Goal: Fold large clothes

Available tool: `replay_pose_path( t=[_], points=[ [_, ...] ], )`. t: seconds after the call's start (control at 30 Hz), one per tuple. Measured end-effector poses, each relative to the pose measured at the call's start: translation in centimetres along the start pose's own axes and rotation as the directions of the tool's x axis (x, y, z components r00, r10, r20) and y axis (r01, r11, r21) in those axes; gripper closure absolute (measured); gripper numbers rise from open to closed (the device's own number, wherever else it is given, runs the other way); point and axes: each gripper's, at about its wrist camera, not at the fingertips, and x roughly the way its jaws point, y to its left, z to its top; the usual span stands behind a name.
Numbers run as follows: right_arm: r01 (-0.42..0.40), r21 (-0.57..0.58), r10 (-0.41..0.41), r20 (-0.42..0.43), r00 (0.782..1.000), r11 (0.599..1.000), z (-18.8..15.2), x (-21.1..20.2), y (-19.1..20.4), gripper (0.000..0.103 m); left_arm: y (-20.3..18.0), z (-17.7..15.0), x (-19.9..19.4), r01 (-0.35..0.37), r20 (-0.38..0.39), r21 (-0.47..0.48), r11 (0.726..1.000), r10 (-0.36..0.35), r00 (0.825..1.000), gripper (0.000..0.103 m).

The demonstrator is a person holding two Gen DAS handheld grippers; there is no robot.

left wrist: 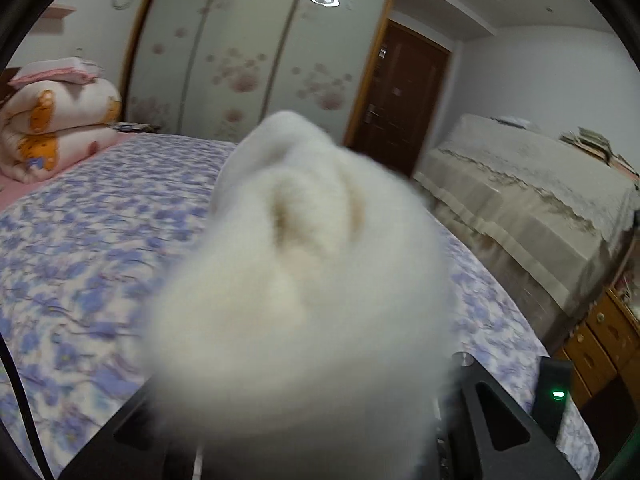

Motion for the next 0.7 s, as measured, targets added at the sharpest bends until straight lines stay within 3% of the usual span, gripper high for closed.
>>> replay_pose_path(
  t=[0.1,0.2,0.27,0.33,0.4,0.53,0.6,0.67,0.7],
  points=[
    [0.085,0.066,-0.089,0.069,0.994,0.994,-0.5,-4.1,-4.9,0.093,-5.3,-2.3,3.4,0.051,-0.057,0.045,0.998,-0.048,0.997,0.084],
    [0.151,0.101,-0.158,0.071,0.985,0.983,-1.1,-5.9,-9.1,0.093,-9.6,-6.2,7.4,0.086,-0.139,0.11,0.99,-0.07,0.988,0.084],
    [0.19,0.121,-0.196,0.043,0.98,0.974,-1.8,-6.0,-11.3,0.093,-12.0,-10.0,11.1,0.093,-0.258,0.161,0.983,-0.049,0.965,0.084],
    [0.197,0.138,-0.202,0.024,0.979,0.971,-2.4,-5.9,-12.7,0.093,-13.1,-12.7,12.9,0.073,-0.3,0.21,0.975,-0.007,0.954,0.084],
    [0.203,0.144,-0.206,0.004,0.979,0.968,-3.1,-5.7,-13.7,0.093,-13.4,-13.1,12.9,0.068,-0.282,0.232,0.97,0.0,0.959,0.084],
    [0.186,0.162,-0.186,-0.016,0.982,0.969,-3.7,-5.1,-14.6,0.093,-11.6,-11.4,13.2,0.106,-0.334,0.135,0.985,-0.056,0.941,0.084],
    [0.179,0.175,-0.177,-0.027,0.984,0.968,-3.9,-4.8,-14.8,0.093,-11.6,-11.2,13.1,0.11,-0.351,0.148,0.983,-0.051,0.935,0.081],
    [0.166,0.186,-0.163,-0.032,0.986,0.968,-4.0,-4.9,-15.1,0.093,-12.3,-11.2,12.2,0.137,-0.374,0.157,0.978,-0.07,0.925,0.057],
    [0.157,0.188,-0.154,-0.031,0.988,0.97,-3.9,-5.1,-15.1,0.093,-12.8,-11.0,11.7,0.176,-0.396,0.143,0.974,-0.107,0.912,0.034]
  ],
)
